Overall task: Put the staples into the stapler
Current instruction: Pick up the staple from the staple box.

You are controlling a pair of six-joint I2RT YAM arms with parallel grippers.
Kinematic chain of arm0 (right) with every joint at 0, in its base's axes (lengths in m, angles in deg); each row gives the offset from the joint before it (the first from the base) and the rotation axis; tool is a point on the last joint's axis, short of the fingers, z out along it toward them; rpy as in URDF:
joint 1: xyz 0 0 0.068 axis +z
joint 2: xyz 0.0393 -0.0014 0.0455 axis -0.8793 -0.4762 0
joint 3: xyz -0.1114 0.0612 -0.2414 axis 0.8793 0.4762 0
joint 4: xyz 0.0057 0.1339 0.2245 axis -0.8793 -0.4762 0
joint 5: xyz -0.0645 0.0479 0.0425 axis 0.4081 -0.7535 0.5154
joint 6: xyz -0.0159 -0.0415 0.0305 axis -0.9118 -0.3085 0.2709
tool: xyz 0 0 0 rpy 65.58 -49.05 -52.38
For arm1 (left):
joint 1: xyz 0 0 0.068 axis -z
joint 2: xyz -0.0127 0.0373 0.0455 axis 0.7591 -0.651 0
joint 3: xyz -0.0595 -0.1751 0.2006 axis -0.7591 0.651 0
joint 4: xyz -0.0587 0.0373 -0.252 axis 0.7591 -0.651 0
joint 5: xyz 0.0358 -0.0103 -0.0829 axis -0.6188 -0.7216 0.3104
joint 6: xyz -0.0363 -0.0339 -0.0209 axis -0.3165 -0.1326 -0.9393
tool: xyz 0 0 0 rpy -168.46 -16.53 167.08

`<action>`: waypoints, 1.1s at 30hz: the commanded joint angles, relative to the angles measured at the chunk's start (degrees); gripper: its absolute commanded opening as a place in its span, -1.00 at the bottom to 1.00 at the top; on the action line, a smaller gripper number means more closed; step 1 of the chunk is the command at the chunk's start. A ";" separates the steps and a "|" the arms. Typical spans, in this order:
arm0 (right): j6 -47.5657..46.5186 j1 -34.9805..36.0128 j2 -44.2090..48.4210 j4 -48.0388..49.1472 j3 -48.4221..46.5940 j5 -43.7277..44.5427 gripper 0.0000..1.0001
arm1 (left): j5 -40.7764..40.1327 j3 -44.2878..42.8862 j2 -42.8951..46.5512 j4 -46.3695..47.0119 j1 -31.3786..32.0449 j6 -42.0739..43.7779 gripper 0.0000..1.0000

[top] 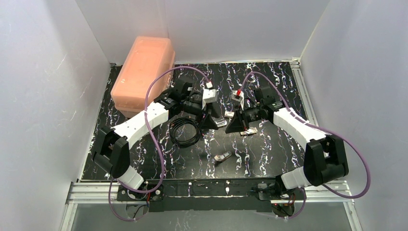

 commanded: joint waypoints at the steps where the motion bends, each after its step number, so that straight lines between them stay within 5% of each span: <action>1: 10.88 -0.23 -0.87 7.85 1.32 -7.05 -0.78 | 3.88 -2.21 1.67 -14.33 0.98 27.32 0.15; 7: 22.06 -0.25 -2.03 17.78 4.94 -9.50 -0.78 | -1.51 -5.81 0.24 -23.23 4.64 42.22 0.05; 33: 33.75 -0.26 -4.14 30.87 9.53 -12.61 -0.79 | -18.76 -8.53 -1.97 -23.27 12.02 48.90 -0.12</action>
